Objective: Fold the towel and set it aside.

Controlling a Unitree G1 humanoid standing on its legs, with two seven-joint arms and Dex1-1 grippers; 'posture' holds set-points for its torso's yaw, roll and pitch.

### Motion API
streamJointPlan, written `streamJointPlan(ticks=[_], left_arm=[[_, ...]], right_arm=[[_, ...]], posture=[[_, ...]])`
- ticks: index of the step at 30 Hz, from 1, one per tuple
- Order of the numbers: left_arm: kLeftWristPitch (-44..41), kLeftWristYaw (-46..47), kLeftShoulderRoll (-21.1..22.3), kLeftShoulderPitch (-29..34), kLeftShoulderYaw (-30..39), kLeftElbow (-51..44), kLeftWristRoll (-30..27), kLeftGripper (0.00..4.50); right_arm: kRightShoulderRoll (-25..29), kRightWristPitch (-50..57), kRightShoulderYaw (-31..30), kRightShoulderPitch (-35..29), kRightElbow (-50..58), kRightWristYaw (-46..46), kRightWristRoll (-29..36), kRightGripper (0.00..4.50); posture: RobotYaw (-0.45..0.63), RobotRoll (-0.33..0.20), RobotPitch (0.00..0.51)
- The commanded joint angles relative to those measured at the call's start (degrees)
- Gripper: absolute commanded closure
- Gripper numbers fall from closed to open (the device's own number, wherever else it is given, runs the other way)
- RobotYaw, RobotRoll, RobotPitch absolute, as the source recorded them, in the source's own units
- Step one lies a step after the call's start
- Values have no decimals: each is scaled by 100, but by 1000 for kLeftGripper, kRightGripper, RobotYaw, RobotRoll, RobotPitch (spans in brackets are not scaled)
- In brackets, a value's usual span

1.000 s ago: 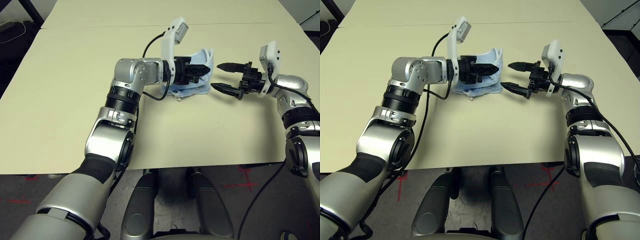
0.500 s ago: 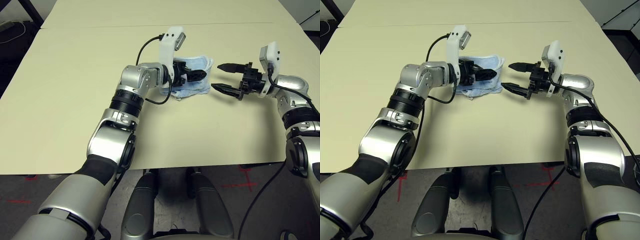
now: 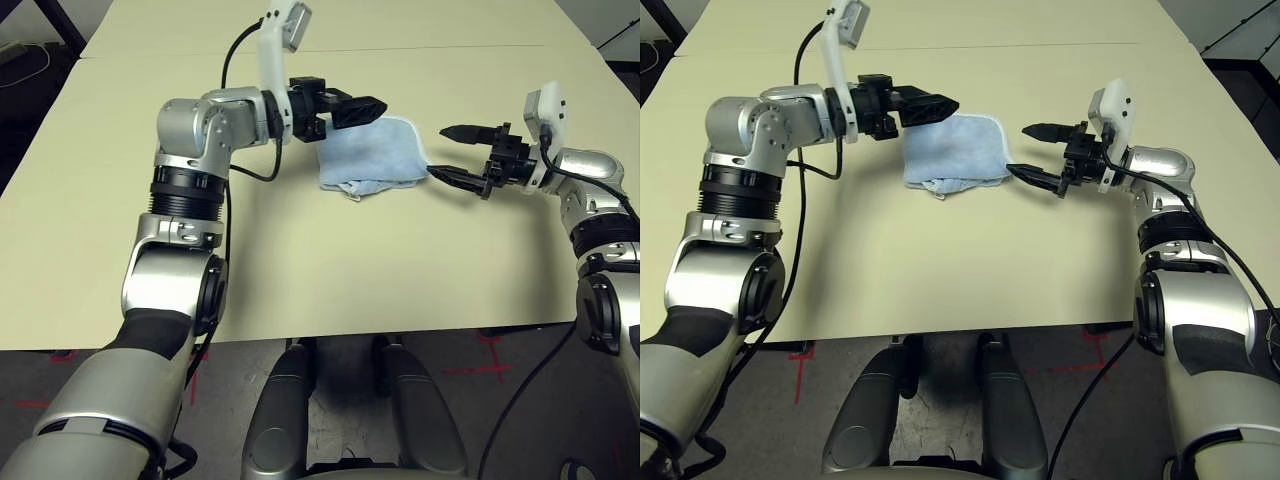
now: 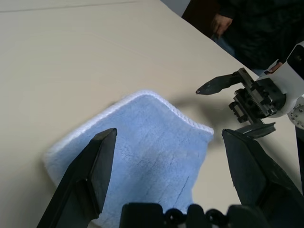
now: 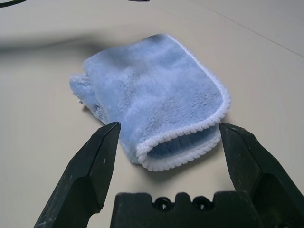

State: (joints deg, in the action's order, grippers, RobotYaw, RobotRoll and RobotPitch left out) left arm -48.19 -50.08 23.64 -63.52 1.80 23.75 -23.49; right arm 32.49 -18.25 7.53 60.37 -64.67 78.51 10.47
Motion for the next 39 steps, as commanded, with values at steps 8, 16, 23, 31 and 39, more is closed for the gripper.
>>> streamJointPlan(ticks=[8,16,23,31,39], left_arm=[[1595,-719,328,1133,-226,-309,287,17],[1777,-771,305,1240,-177,-365,231,0],[1959,-669,241,1388,-220,-437,323,0],[3469,-740,242,1537,-642,25,1081,0],[3909,-1031,255,1327,-649,496,1199,0]], right_arm=[[50,462,156,-163,283,141,300,0],[54,462,103,-266,333,272,303,1707],[11,516,113,-248,293,279,313,4436],[-62,513,148,-287,278,186,334,4477],[-50,522,137,-312,323,206,341,4477]], posture=[[102,0,227],[104,0,225],[112,0,227],[109,0,230],[103,0,231]])
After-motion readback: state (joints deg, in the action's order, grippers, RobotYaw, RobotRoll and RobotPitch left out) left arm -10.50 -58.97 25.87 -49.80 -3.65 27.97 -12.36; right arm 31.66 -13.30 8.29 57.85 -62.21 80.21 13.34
